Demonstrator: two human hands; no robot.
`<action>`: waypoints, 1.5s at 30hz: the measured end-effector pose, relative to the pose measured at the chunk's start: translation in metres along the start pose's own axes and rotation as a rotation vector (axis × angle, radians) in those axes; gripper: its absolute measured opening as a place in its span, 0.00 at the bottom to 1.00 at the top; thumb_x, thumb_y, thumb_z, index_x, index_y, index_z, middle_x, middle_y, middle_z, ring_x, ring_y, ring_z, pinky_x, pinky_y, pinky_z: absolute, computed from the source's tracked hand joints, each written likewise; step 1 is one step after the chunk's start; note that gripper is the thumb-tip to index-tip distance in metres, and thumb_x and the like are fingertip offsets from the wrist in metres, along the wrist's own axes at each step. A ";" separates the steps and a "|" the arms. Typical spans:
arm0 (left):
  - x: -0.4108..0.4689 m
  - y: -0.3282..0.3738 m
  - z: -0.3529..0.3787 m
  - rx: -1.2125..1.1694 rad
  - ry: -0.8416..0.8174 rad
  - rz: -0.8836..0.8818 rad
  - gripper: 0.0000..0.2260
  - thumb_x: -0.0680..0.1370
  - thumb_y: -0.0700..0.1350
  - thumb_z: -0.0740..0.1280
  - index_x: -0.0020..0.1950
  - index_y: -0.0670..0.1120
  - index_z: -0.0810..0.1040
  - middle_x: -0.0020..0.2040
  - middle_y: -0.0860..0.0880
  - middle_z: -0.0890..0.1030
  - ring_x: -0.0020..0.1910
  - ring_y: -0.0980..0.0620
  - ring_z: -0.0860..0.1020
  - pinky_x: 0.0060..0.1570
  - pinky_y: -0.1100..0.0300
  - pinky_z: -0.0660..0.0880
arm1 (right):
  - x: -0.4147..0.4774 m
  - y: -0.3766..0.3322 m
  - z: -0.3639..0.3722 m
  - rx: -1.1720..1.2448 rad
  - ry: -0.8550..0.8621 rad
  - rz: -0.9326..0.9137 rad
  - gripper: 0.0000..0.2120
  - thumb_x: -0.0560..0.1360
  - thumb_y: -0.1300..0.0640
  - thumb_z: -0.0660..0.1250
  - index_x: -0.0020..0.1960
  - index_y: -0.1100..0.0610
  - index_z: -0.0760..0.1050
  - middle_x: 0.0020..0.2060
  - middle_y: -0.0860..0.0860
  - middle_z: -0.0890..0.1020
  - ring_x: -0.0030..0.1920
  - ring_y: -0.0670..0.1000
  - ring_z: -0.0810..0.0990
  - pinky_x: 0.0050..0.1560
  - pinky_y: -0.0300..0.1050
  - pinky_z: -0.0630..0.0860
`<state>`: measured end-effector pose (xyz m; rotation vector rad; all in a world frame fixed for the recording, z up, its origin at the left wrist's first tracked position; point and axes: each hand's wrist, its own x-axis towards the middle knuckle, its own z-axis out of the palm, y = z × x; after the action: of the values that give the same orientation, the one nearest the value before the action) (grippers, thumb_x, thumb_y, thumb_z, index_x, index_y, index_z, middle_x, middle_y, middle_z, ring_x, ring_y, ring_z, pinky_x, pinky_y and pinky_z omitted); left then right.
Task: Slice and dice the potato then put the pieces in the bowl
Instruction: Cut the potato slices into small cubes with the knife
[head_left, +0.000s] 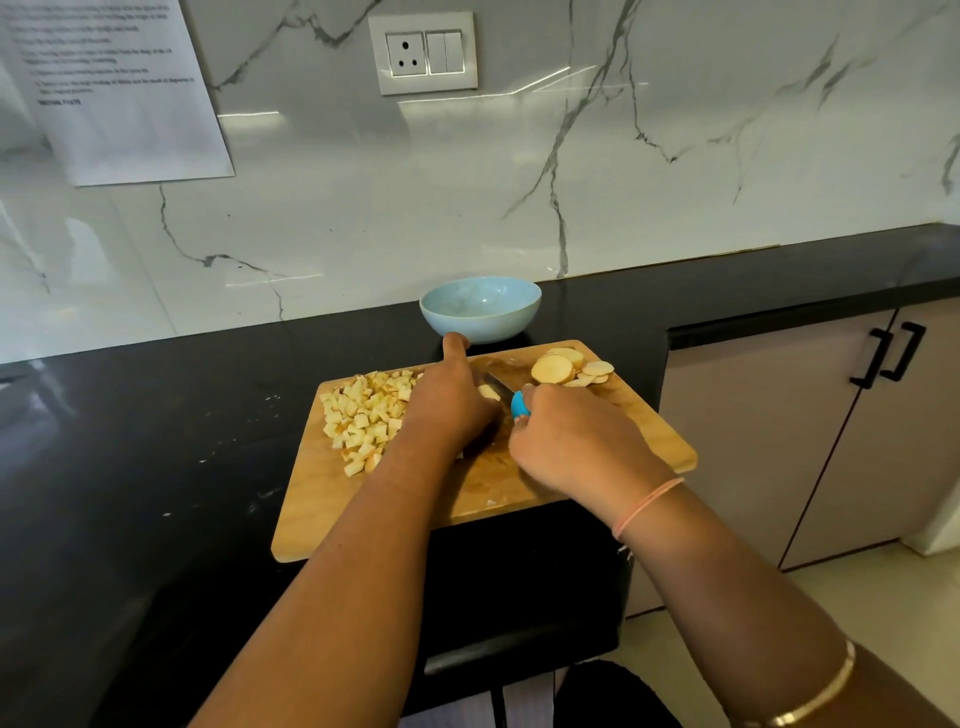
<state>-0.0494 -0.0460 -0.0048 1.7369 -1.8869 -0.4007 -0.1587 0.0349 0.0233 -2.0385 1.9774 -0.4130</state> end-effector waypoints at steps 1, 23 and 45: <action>0.000 0.000 0.000 -0.006 0.001 -0.005 0.31 0.74 0.39 0.69 0.72 0.46 0.57 0.46 0.47 0.77 0.42 0.52 0.75 0.28 0.67 0.66 | 0.000 -0.001 -0.002 -0.016 -0.004 0.004 0.19 0.80 0.52 0.58 0.70 0.52 0.67 0.51 0.50 0.76 0.50 0.50 0.75 0.55 0.46 0.76; -0.004 -0.003 -0.003 -0.072 0.046 -0.054 0.30 0.71 0.35 0.71 0.68 0.45 0.61 0.61 0.43 0.74 0.51 0.52 0.72 0.45 0.63 0.71 | -0.011 -0.006 -0.005 0.011 -0.026 -0.001 0.19 0.80 0.51 0.56 0.70 0.52 0.67 0.39 0.47 0.72 0.49 0.50 0.76 0.50 0.45 0.76; -0.002 -0.008 -0.007 -0.159 0.074 -0.130 0.25 0.73 0.31 0.67 0.65 0.45 0.62 0.51 0.47 0.74 0.46 0.51 0.73 0.28 0.66 0.65 | -0.010 -0.011 -0.002 0.002 -0.030 -0.021 0.18 0.80 0.51 0.57 0.69 0.52 0.68 0.39 0.47 0.71 0.48 0.50 0.77 0.47 0.44 0.75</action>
<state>-0.0388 -0.0438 -0.0044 1.7481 -1.6492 -0.5147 -0.1499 0.0453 0.0291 -2.0534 1.9393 -0.3856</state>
